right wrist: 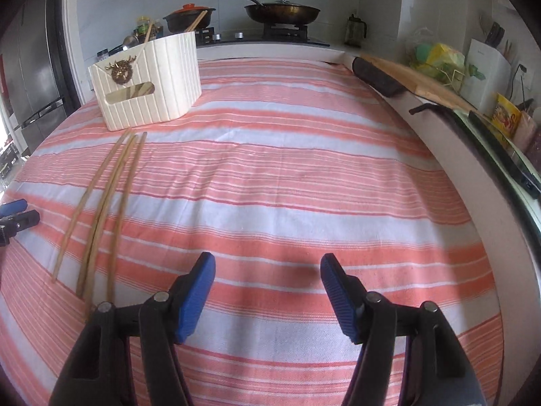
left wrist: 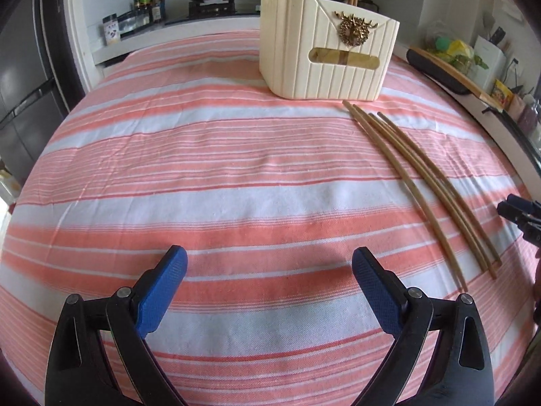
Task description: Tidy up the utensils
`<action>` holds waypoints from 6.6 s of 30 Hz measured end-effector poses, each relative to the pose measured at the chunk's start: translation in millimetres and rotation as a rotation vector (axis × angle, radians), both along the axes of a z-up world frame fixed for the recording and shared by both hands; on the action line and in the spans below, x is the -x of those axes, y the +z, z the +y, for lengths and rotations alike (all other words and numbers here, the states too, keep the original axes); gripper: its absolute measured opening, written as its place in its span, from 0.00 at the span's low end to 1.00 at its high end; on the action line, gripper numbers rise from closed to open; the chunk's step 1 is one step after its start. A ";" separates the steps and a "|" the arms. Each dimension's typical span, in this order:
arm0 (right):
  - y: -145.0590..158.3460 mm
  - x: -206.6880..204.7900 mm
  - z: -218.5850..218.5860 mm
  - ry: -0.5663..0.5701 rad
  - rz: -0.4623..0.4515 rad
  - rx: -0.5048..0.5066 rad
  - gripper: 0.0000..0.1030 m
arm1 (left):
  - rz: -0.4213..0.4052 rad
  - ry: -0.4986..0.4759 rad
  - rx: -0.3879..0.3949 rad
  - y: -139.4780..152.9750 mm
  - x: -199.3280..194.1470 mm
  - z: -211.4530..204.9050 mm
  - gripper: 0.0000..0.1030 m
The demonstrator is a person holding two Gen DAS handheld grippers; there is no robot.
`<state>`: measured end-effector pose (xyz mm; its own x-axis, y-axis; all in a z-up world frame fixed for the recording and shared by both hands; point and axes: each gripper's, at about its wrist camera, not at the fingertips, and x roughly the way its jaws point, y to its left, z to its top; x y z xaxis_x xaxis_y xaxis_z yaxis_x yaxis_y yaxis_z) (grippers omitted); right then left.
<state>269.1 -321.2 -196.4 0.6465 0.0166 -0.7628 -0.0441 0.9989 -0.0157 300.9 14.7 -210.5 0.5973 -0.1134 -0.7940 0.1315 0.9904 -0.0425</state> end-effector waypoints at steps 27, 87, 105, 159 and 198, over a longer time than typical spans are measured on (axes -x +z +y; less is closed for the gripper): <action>-4.7 -4.1 -0.9 -0.017 0.022 -0.011 0.68 | 0.015 0.005 -0.034 -3.1 -2.9 -5.3 1.00; 0.8 -37.8 106.7 0.357 0.166 -0.067 0.11 | 0.014 -0.121 -0.076 8.7 -31.6 -75.1 0.12; 4.0 46.1 39.5 0.025 0.058 0.024 0.10 | 0.023 -0.049 -0.010 8.7 39.6 10.3 0.31; 14.7 -35.6 27.1 0.173 0.355 -0.055 0.62 | 0.199 -0.260 0.129 45.7 -45.2 39.3 0.98; 191.8 -3.1 59.8 0.221 -0.274 -0.156 0.06 | -0.255 -0.262 0.208 197.0 17.9 40.6 0.05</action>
